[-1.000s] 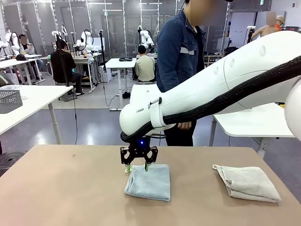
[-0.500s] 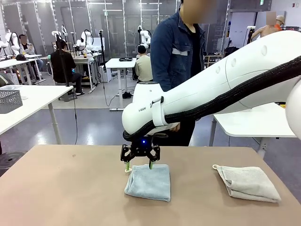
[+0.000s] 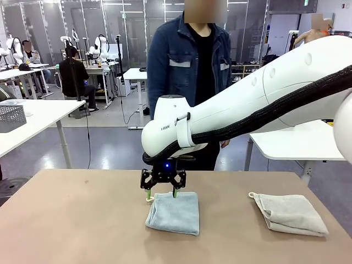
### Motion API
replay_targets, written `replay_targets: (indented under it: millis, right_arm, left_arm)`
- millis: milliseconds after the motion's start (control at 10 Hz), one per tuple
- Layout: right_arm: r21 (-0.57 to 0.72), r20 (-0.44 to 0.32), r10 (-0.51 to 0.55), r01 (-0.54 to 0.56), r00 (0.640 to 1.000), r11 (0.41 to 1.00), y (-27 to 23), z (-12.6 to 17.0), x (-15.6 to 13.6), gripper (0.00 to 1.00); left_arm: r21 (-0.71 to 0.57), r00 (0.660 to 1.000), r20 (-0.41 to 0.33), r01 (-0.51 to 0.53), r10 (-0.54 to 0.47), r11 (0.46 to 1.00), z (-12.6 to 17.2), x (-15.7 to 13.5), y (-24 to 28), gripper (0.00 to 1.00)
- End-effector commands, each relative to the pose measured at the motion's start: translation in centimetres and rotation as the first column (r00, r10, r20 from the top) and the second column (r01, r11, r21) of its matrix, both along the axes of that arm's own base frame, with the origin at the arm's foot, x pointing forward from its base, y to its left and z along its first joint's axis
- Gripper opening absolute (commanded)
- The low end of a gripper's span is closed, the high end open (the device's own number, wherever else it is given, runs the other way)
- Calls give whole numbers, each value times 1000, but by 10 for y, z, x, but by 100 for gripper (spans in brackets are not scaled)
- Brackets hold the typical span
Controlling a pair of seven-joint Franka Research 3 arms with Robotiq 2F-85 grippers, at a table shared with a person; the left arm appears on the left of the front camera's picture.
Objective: Fold the towels and place them in the basket.
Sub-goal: When a person lays out a Towel with hook on the table, fold it in half twice, then stack the folded Towel with hook on the right side of the table.
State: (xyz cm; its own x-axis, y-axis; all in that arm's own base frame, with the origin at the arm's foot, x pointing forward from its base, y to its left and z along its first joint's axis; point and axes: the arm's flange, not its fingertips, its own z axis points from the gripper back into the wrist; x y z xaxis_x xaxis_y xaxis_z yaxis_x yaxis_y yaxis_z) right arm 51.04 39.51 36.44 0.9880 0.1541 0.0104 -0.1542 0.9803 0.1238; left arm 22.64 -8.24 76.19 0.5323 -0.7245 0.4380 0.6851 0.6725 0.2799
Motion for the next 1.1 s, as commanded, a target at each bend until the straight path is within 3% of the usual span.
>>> replay_targets:
  millis: [0,800,1000]
  right_arm:
    - [-1,2,1,-1,1000,1000,-1,0,0,94]
    - [0,0,0,0,1000,1000,0,0,0,94]
    - [111,55,-13,7,998,994,-48,34,-38,94]
  left_arm:
    - [10,1000,5,1,-1,1000,0,0,0,95]
    - [10,1000,5,1,-1,1000,0,0,0,95]
    - [10,1000,5,1,-1,1000,0,0,0,95]
